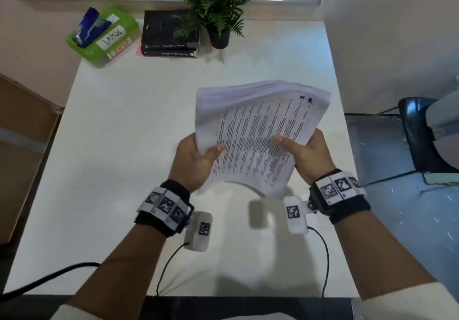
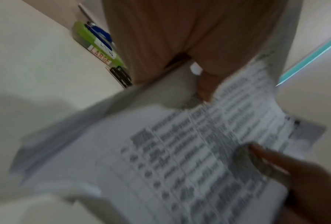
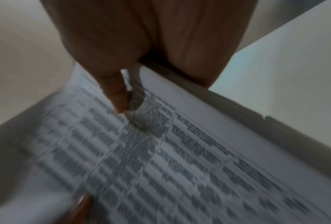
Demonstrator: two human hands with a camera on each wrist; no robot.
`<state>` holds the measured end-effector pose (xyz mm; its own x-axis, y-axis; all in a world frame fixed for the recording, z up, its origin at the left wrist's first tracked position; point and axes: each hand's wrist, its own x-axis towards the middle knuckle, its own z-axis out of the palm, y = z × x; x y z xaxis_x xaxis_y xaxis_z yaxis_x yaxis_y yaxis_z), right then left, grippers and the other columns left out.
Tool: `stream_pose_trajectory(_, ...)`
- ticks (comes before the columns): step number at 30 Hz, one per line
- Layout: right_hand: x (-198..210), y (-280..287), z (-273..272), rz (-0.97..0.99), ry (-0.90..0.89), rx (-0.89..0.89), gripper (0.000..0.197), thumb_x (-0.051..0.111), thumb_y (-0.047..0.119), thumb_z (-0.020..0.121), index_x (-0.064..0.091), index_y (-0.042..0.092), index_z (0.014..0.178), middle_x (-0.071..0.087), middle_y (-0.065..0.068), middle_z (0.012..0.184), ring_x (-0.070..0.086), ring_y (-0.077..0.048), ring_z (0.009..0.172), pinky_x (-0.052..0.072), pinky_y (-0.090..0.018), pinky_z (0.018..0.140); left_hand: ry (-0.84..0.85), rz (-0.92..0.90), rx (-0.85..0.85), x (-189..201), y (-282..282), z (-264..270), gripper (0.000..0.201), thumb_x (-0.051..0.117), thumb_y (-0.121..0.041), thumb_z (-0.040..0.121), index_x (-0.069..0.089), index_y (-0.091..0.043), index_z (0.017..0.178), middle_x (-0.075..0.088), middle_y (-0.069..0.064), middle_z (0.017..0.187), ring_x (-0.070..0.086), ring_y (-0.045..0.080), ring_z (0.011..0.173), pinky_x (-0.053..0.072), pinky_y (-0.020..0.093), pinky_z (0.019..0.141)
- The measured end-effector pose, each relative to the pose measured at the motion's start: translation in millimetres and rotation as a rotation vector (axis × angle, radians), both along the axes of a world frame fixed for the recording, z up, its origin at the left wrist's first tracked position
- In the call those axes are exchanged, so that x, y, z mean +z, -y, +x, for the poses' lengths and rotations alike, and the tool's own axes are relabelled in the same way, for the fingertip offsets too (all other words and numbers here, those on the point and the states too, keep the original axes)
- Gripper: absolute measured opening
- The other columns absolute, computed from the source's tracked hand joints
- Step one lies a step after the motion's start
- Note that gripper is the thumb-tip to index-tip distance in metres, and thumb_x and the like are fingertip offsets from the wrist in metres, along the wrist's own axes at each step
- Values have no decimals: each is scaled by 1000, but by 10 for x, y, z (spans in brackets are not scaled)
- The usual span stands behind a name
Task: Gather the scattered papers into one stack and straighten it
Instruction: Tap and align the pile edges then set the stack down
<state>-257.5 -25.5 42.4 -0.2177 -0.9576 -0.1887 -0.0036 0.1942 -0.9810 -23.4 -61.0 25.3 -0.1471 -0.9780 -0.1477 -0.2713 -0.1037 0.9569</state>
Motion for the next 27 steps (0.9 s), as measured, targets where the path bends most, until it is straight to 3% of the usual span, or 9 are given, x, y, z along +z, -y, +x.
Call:
stream_pose_trajectory(2, 28, -3, 120, -66, -94, -54, 24, 70, 5, 89, 71, 28, 94, 77, 11, 95, 73, -12, 95, 57, -37, 82, -30, -41, 166, -29, -42, -141, 13, 69, -10, 90, 70, -10, 102, 73, -12, 93, 69, -3, 84, 53, 14, 75)
stream_pose_trajectory(6, 112, -33, 297, -207, -155, -124, 21, 69, 11, 92, 69, 26, 107, 75, -8, 100, 71, -27, 99, 58, -43, 88, -154, -104, 357, 20, -60, -317, 17, 68, -8, 91, 68, -21, 102, 70, -18, 90, 67, -8, 82, 52, 12, 75)
stream_pose_trajectory(8, 107, -64, 291, -239, -167, -130, 21, 71, 12, 91, 69, 30, 102, 74, -1, 96, 71, -18, 93, 57, -32, 85, -184, -110, 366, 11, -79, -304, 24, 70, -4, 88, 67, -28, 91, 71, -21, 80, 68, -5, 78, 54, 16, 71)
stream_pose_trajectory(11, 8, -160, 291, -175, -149, -100, 31, 73, 4, 87, 64, 33, 92, 68, 13, 87, 66, 10, 78, 49, -7, 72, -167, -62, 327, -94, -152, -230, 31, 77, -1, 79, 65, -30, 82, 70, -26, 72, 68, -5, 71, 55, 18, 65)
stream_pose_trajectory(15, -76, -274, 234, -98, -105, -91, 30, 74, 0, 84, 65, 26, 95, 67, 19, 88, 64, 18, 78, 43, 1, 72, -140, -65, 267, -118, -189, -200, 40, 81, 0, 76, 60, -33, 84, 67, -37, 75, 65, -15, 76, 48, 5, 67)
stream_pose_trajectory(17, -108, -282, 198, -107, -89, -82, 32, 73, -3, 84, 64, 27, 92, 69, 24, 77, 64, 17, 76, 44, 0, 71, -152, -63, 251, -121, -196, -184, 41, 82, -1, 76, 59, -34, 86, 66, -39, 76, 63, -18, 78, 46, 1, 67)
stream_pose_trajectory(20, -181, -268, 166, -95, -86, -114, 31, 76, 1, 82, 68, 31, 82, 71, 22, 72, 64, 9, 68, 50, -9, 67, -130, -36, 234, -214, -198, -184, 28, 85, -16, 75, 69, -23, 97, 73, -22, 85, 67, -9, 84, 48, 4, 70)
stream_pose_trajectory(24, -224, -246, 160, -55, -93, -123, 39, 71, 6, 80, 74, 45, 75, 70, 20, 72, 62, 2, 69, 53, -23, 73, -152, 39, 234, -217, -197, -179, 44, 85, -38, 69, 71, -19, 105, 75, -14, 93, 69, -3, 88, 51, 8, 71)
stream_pose_trajectory(27, -173, -194, 148, -56, -88, -135, 34, 70, 8, 82, 74, 41, 83, 72, 5, 81, 67, -21, 83, 55, -47, 85, -159, 20, 239, -139, -115, -179, 28, 86, -25, 72, 70, -27, 95, 75, -19, 87, 72, 1, 85, 57, 19, 73)
